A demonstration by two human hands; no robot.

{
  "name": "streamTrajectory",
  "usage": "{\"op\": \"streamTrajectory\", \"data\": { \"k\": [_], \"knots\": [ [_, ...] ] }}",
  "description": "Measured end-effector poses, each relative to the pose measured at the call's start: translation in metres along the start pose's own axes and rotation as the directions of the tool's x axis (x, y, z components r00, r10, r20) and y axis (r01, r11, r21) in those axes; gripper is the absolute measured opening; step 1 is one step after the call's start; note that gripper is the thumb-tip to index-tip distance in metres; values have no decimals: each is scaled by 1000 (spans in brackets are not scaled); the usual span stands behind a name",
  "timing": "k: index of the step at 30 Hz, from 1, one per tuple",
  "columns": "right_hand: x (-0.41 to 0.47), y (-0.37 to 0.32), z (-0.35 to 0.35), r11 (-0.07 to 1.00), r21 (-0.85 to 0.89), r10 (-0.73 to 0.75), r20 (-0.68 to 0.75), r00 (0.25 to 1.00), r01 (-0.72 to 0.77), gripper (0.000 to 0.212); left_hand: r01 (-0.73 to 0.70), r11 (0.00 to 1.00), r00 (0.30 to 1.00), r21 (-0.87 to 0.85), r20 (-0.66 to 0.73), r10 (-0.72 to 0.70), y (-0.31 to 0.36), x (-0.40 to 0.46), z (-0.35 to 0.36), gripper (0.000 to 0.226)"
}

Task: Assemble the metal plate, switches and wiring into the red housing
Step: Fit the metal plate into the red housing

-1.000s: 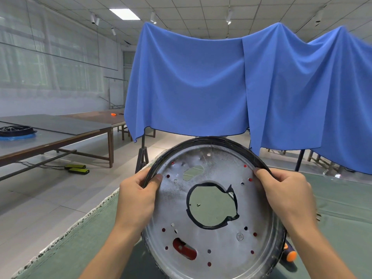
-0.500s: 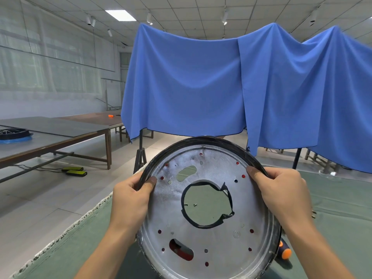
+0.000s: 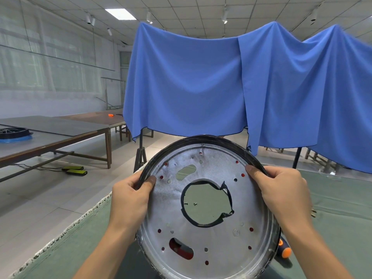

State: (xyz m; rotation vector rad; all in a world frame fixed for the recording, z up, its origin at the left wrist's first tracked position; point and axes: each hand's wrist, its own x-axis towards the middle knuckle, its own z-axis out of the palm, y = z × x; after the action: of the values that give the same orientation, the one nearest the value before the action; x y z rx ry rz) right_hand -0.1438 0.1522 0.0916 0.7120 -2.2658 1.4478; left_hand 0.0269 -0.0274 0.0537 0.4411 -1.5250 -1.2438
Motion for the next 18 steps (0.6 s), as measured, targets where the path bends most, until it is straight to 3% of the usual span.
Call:
{"op": "streamTrajectory", "data": {
  "k": [10,18],
  "knots": [
    [3,1,1,1000,-19,-5,-16,1000,5,34,56,998,998,41,-17,-55,0,1,1,29],
    [2,-1,-11,980,-161,129,87,988,-114,37,263,940,962,217,22,-274,16,8,1,17]
  ]
}}
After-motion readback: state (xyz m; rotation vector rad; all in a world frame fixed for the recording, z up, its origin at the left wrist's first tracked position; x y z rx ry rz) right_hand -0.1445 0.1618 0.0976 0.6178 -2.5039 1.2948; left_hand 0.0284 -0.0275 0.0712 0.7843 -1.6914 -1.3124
